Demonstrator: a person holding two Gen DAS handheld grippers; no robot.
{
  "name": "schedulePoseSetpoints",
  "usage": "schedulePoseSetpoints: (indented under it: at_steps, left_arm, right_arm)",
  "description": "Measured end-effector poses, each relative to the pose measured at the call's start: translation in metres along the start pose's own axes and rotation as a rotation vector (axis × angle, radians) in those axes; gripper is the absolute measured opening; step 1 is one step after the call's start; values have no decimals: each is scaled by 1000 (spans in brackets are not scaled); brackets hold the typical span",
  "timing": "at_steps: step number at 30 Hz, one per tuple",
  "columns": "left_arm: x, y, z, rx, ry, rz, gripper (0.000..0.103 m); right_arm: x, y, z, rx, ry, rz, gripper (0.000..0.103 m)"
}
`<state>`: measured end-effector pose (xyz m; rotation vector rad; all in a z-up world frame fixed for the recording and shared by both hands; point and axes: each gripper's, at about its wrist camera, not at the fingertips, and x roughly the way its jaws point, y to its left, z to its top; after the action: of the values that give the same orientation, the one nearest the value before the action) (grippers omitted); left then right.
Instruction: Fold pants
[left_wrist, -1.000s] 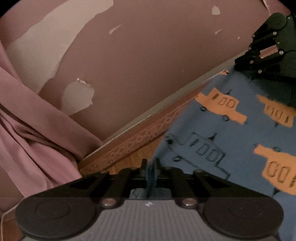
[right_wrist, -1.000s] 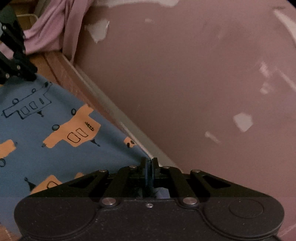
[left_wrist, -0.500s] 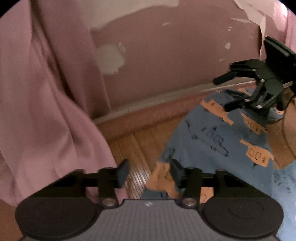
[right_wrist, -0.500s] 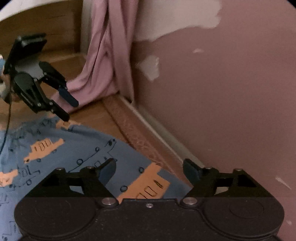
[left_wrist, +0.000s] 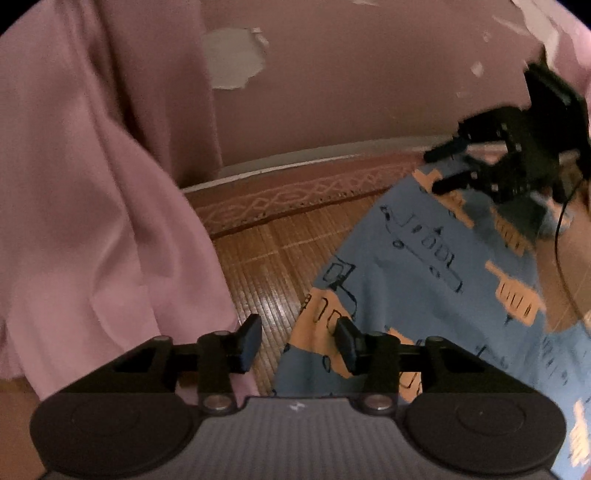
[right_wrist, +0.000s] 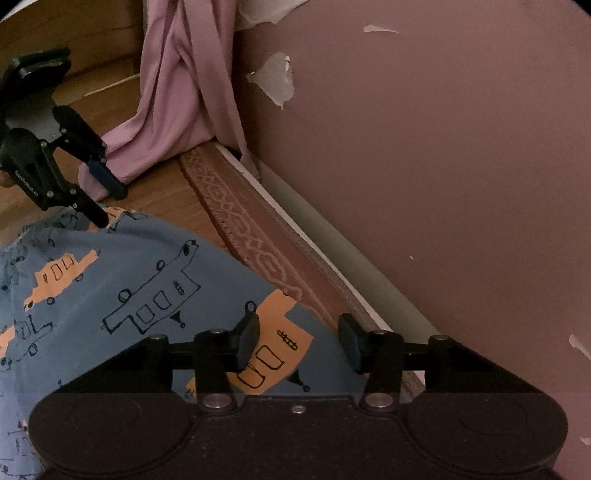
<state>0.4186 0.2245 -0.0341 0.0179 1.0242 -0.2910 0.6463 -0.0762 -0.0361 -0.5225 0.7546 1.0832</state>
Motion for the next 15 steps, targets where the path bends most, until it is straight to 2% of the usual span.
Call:
schedulePoseSetpoints:
  at_steps: [2,4,5,6,8,10,11,12,13,15]
  left_arm:
    - [1,7,2,-46,-1,-11,48]
    - [3,9,3,-71,5,2,39]
    - [4,8,5,-67,11,20,34]
    - [5,5,6,-52,19,38,33]
    - [6,-3,7,-11,34,66,33]
    - [7,-12,8,30,45,95,30]
    - [8,-13,8,34,46,99,23]
    - [7,-15,8,29,46,93,9]
    - [8,-17,8,23,48,84,6]
    - [9,-23,8,30,43,114,4]
  right_arm:
    - [5,1,0,19,-1,-1,45]
    - [4,0,0,21,0,-20,36]
    - [3,0,0,18,2,-30,33]
    - [4,3,1,15,4,-35,32]
    - [5,10,2,-14,7,-41,18]
    - [7,18,2,-41,10,-46,8]
    - [7,22,2,-52,10,-58,6]
    - [7,24,2,-56,8,-69,5]
    - [8,25,2,-48,7,-79,3]
    - [6,28,1,-37,4,-108,2]
